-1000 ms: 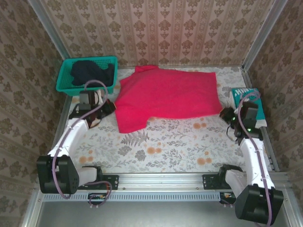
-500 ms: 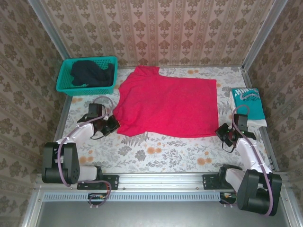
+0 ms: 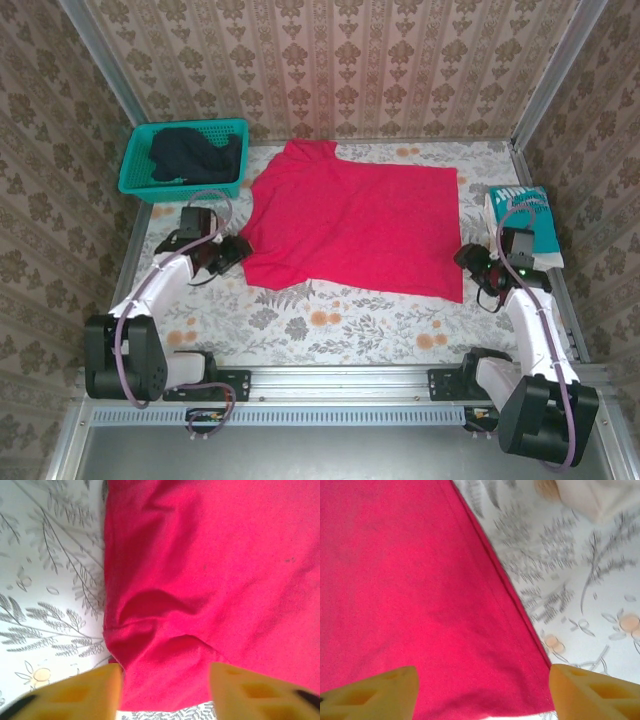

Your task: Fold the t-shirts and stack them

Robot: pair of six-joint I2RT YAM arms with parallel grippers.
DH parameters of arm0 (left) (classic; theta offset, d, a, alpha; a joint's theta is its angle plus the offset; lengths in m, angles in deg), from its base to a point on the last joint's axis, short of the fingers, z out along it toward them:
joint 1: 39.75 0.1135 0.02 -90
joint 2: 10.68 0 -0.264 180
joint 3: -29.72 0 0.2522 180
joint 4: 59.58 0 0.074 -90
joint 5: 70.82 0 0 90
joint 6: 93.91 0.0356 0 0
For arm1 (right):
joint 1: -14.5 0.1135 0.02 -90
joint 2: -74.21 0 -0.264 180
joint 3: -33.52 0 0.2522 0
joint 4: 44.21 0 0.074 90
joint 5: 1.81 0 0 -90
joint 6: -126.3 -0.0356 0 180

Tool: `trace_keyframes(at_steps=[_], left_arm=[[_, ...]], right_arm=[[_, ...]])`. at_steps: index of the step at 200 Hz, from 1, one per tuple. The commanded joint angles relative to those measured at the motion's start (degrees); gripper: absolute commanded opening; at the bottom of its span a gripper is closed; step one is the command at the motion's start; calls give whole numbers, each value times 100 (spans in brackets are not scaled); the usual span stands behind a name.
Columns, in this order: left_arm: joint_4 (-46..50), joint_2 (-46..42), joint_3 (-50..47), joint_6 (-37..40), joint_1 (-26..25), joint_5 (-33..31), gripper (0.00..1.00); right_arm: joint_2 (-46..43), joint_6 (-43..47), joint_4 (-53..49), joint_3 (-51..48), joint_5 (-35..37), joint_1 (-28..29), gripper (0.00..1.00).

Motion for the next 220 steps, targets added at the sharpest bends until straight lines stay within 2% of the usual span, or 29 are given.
trace_keyframes(at_steps=[1,7,17,35,55,96,138,167,220], left_arm=[[204,-120,436,339,-184,-757,87],[191,26,635,381,-283,-883,93],[52,387,991,481,-466,-941,96],[-425,1244,1571,535,-736,-882,97],[-806,2277,2141,411,-764,-547,98],[-1031,3663,2968,292,-756,-343,98],[-1062,4190,3190,123,-764,-331,98],[-1055,4155,3166,99,-791,-394,99],[-1081,4136,3219,95,-791,-309,99]], right_arm=[[3,308,113,306,98,149,82],[133,315,307,346,61,246,83],[429,304,589,455,55,463,83],[1163,149,1118,709,172,979,84],[2036,-178,1605,1066,242,1441,84],[3446,-687,2042,1531,355,1543,84],[4392,-494,1986,1994,339,1134,84],[4860,-396,1823,2386,110,874,85],[5369,-284,1729,2945,-15,736,85]])
